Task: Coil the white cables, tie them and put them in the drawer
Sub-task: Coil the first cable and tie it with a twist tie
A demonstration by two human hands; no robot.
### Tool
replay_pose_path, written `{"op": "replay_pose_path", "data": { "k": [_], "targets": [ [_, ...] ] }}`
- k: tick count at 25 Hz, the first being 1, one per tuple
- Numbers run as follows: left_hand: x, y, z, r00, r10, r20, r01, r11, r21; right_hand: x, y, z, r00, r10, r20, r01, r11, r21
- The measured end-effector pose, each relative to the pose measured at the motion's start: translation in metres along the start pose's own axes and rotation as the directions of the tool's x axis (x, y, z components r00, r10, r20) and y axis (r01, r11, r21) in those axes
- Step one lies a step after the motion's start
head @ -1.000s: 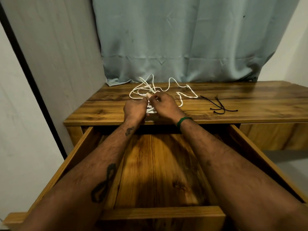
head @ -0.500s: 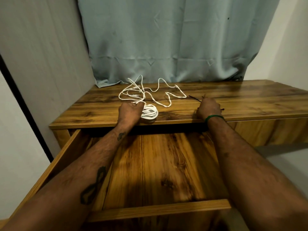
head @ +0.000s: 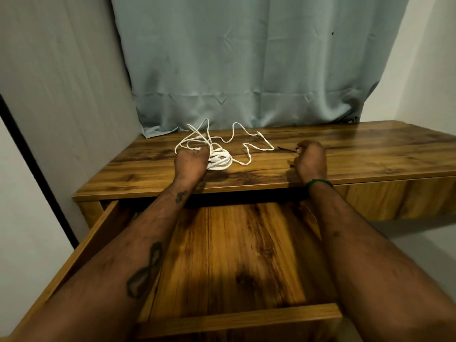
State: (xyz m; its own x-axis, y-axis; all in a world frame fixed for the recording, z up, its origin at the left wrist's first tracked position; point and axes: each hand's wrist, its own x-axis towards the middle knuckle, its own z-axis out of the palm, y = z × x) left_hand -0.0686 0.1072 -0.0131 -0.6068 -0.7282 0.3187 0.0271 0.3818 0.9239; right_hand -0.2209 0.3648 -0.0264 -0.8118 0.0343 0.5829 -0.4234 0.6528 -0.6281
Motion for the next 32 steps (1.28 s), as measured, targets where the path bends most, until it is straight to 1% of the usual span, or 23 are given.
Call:
{"op": "replay_pose_path", "data": {
  "k": [1,2,3,4,5,6,8,9,10,12,14,16,20,21,22,25,28,29,30,32],
  "targets": [
    [-0.005,-0.003,0.002,1.000,-0.013,-0.005,0.013,1.000,-0.020,0.003,-0.004,-0.005,0.994,0.105,-0.038,-0.098,0.982,0.164],
    [-0.010,-0.008,0.005,1.000,-0.028,0.004,0.028,0.999,-0.039,0.006,-0.006,-0.011,0.975,0.217,-0.050,-0.191,0.930,0.313],
    [-0.015,-0.013,0.007,0.999,-0.036,0.022,0.037,0.998,-0.045,0.008,-0.008,-0.016,0.947,0.318,-0.039,-0.266,0.848,0.458],
    [-0.018,-0.017,0.007,0.998,-0.041,0.041,0.043,0.998,-0.042,0.011,-0.007,-0.020,0.914,0.405,0.009,-0.329,0.731,0.598],
    [-0.019,-0.020,0.005,0.998,-0.048,0.052,0.050,0.998,-0.039,0.014,-0.005,-0.024,0.876,0.472,0.096,-0.390,0.578,0.717],
    [-0.019,-0.021,0.003,0.997,-0.057,0.050,0.059,0.997,-0.044,0.017,-0.002,-0.029,0.834,0.514,0.202,-0.442,0.402,0.802],
    [-0.019,-0.018,-0.002,0.996,-0.079,0.038,0.081,0.994,-0.067,0.020,0.002,-0.034,0.763,0.507,0.401,-0.486,0.041,0.873],
    [-0.020,-0.017,-0.004,0.996,-0.080,0.035,0.082,0.994,-0.072,0.021,0.004,-0.035,0.748,0.487,0.451,-0.482,-0.068,0.873],
    [-0.021,-0.017,-0.004,0.997,-0.071,0.034,0.073,0.995,-0.071,0.022,0.004,-0.036,0.748,0.459,0.479,-0.471,-0.141,0.871],
    [-0.024,-0.018,-0.004,0.997,-0.056,0.044,0.058,0.996,-0.063,0.022,-0.004,-0.038,0.774,0.388,0.501,-0.439,-0.242,0.865],
    [-0.027,-0.015,-0.006,0.998,-0.024,0.062,0.027,0.998,-0.056,0.019,-0.015,-0.042,0.802,0.325,0.500,-0.414,-0.301,0.859],
    [-0.027,-0.011,-0.008,0.997,0.025,0.069,-0.022,0.999,-0.036,0.019,-0.024,-0.046,0.817,0.266,0.512,-0.446,-0.271,0.853],
    [-0.026,-0.004,-0.014,0.996,0.073,0.052,-0.072,0.997,-0.012,0.010,-0.038,-0.046,0.806,0.148,0.573,-0.548,-0.179,0.817],
    [-0.025,-0.004,-0.015,0.995,0.072,0.061,-0.071,0.997,-0.030,0.006,-0.042,-0.046,0.804,0.113,0.584,-0.571,-0.130,0.811],
    [-0.023,-0.002,-0.017,0.995,0.074,0.066,-0.070,0.996,-0.061,0.002,-0.047,-0.045,0.795,0.072,0.602,-0.599,-0.061,0.799],
    [-0.021,0.006,-0.026,0.997,0.057,0.060,-0.046,0.985,-0.165,-0.013,-0.063,-0.043,0.730,-0.068,0.680,-0.662,0.173,0.729],
    [-0.023,0.014,-0.031,0.993,0.056,0.100,-0.032,0.973,-0.229,-0.026,-0.079,-0.037,0.676,-0.163,0.719,-0.624,0.393,0.676],
    [-0.024,0.015,-0.032,0.992,0.058,0.116,-0.029,0.972,-0.232,-0.028,-0.083,-0.034,0.672,-0.174,0.720,-0.601,0.441,0.667],
    [-0.025,0.016,-0.031,0.990,0.055,0.130,-0.024,0.973,-0.231,-0.030,-0.086,-0.034,0.671,-0.182,0.719,-0.585,0.467,0.664],
    [-0.027,0.018,-0.029,0.988,0.051,0.144,-0.016,0.973,-0.230,-0.030,-0.087,-0.040,0.665,-0.212,0.716,-0.576,0.465,0.672]
  ]
}}
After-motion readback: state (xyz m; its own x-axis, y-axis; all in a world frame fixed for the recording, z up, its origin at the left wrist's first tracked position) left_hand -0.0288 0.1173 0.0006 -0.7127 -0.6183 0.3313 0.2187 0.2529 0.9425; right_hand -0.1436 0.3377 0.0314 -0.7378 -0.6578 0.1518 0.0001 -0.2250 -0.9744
